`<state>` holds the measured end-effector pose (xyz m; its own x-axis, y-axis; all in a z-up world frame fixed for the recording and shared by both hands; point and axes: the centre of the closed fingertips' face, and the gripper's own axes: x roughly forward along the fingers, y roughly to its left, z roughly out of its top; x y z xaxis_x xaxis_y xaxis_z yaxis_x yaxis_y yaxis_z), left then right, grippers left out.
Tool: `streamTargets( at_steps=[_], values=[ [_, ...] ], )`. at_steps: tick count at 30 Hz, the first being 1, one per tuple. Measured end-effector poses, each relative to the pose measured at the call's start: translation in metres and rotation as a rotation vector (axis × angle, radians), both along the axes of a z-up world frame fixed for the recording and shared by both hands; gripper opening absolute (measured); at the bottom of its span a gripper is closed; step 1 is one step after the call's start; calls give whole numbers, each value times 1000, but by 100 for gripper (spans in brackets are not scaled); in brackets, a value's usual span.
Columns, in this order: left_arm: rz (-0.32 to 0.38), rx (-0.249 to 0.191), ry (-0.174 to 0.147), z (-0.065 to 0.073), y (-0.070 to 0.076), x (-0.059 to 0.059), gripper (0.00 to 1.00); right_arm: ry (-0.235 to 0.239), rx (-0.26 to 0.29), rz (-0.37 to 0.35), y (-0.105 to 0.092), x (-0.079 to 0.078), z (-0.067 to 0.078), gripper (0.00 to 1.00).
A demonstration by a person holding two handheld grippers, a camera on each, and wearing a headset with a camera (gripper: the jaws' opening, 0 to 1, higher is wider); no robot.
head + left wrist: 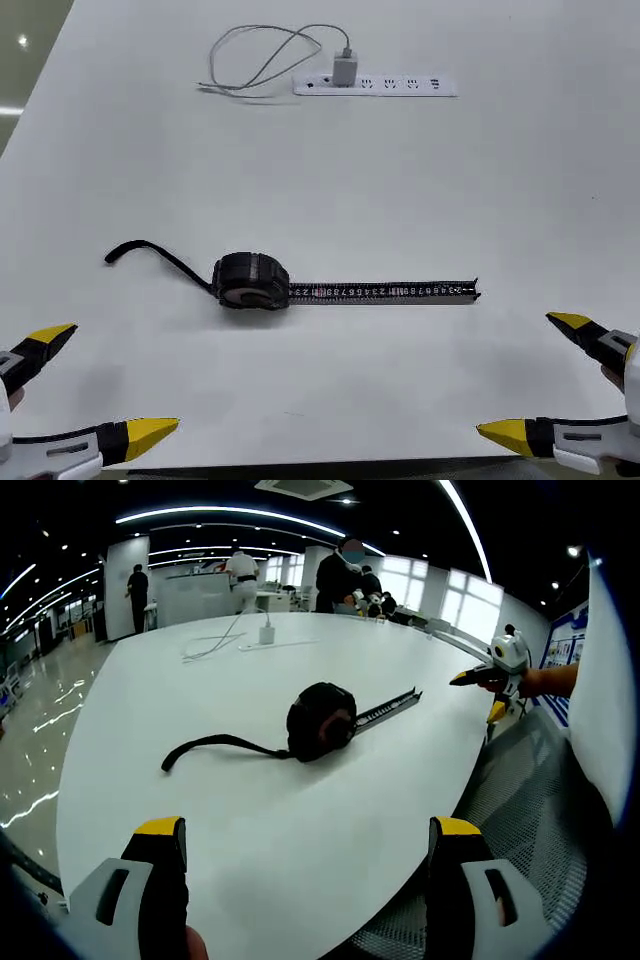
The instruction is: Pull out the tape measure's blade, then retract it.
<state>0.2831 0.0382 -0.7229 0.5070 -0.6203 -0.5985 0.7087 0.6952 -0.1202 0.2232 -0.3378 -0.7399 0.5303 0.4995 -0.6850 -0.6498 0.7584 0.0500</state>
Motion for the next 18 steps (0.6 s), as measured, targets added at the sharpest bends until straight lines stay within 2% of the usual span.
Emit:
streamTargets(
  at_steps=[18],
  values=[
    [3, 3, 12, -1, -5, -1, 99, 5, 10, -10, 2, -5, -3, 99]
  ],
)
